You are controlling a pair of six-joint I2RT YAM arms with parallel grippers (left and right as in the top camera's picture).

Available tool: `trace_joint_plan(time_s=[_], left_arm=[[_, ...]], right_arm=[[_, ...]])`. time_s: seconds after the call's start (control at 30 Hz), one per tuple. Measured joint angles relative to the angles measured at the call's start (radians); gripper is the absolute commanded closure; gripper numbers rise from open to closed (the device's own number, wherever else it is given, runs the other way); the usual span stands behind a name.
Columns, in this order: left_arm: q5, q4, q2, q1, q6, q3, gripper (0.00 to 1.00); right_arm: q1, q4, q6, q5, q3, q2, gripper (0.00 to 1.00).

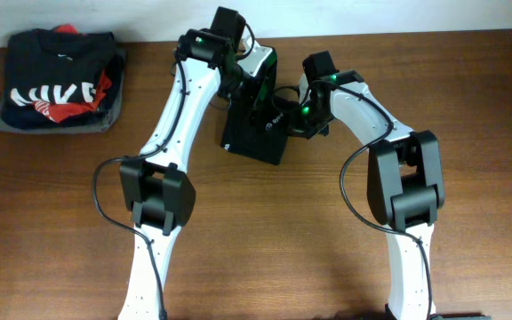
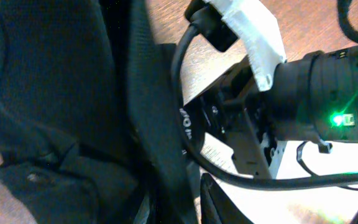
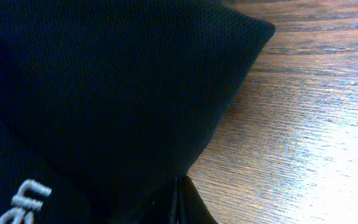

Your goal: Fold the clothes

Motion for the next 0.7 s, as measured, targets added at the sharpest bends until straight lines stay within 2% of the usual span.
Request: trace_joint_plan(time_s=[0.27,0.7], left_arm=[[0.001,0.005,0.000,-0.013,0.000,0.000,0.75],[0.020,0.000,0.000,-0.013,0.000,0.000,0.75]], right_arm=[[-0.029,0.000,0.004,-0.002,0.000,0.000,0.96],[-0.156,-0.003,0.003,-0.087,0.001,0.002,0.96]])
